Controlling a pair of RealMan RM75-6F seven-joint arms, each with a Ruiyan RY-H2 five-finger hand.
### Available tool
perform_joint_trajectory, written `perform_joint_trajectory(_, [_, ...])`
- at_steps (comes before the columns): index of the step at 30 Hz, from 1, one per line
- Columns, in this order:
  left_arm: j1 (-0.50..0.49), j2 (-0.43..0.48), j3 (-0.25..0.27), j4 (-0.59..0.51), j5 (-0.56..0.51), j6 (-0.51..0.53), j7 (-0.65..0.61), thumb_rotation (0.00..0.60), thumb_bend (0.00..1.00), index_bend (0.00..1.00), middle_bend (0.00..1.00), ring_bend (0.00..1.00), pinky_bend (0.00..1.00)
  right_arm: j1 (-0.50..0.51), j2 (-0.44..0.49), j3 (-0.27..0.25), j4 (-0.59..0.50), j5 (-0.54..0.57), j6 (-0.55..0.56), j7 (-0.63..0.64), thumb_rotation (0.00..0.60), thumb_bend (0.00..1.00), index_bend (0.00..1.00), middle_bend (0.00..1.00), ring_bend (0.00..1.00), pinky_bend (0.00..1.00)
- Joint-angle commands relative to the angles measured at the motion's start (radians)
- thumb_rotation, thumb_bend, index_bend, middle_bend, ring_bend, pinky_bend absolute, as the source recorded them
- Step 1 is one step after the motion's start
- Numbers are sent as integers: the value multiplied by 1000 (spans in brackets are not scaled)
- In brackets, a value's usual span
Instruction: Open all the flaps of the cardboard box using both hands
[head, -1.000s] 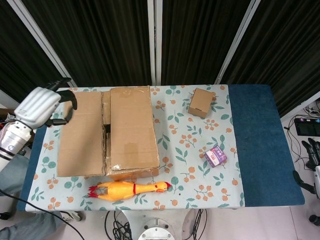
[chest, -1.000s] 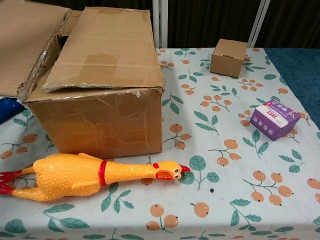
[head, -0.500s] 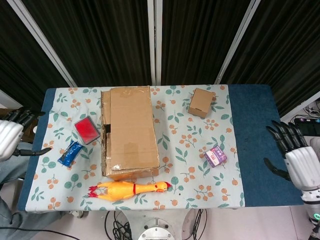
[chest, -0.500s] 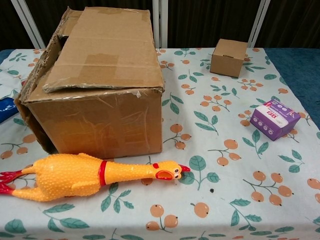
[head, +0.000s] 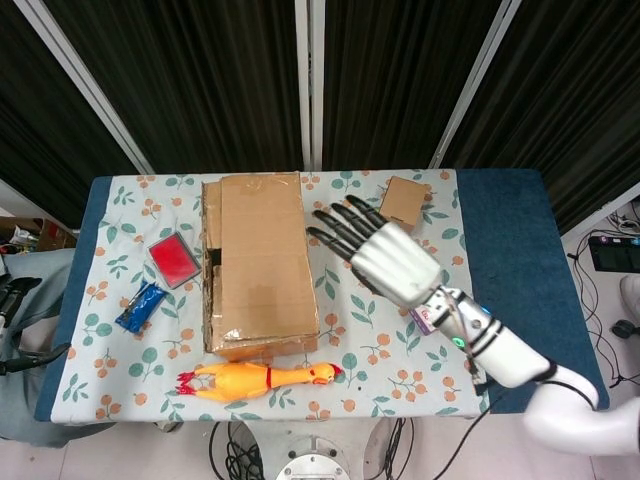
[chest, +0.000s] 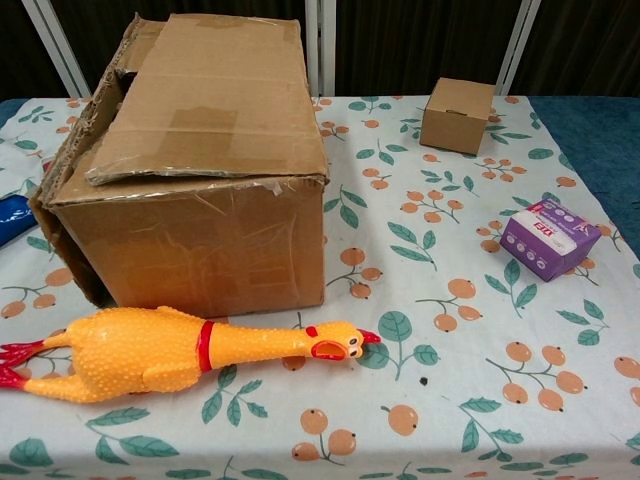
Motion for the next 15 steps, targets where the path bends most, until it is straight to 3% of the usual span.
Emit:
perform_joint_trajectory(1, [15,-15,-2,24,11,17,-11,215,0,140,148,85,201,275,-217,4,109,307,-128,-272,600,602,0,0,0,0])
perform_joint_trajectory(6, [29,-26,-11,48,21,26,-32,214,0,140,148,85,201,438,-341,-58,204,478,-140,-383,600,657,25,0,0,0])
perform_joint_trajectory(15, [38,-33,-24,62,20,12,-52,215,0,140,148,84,201,580,-456,-126,321,573,-177,-377,600,715,79,7,0,0])
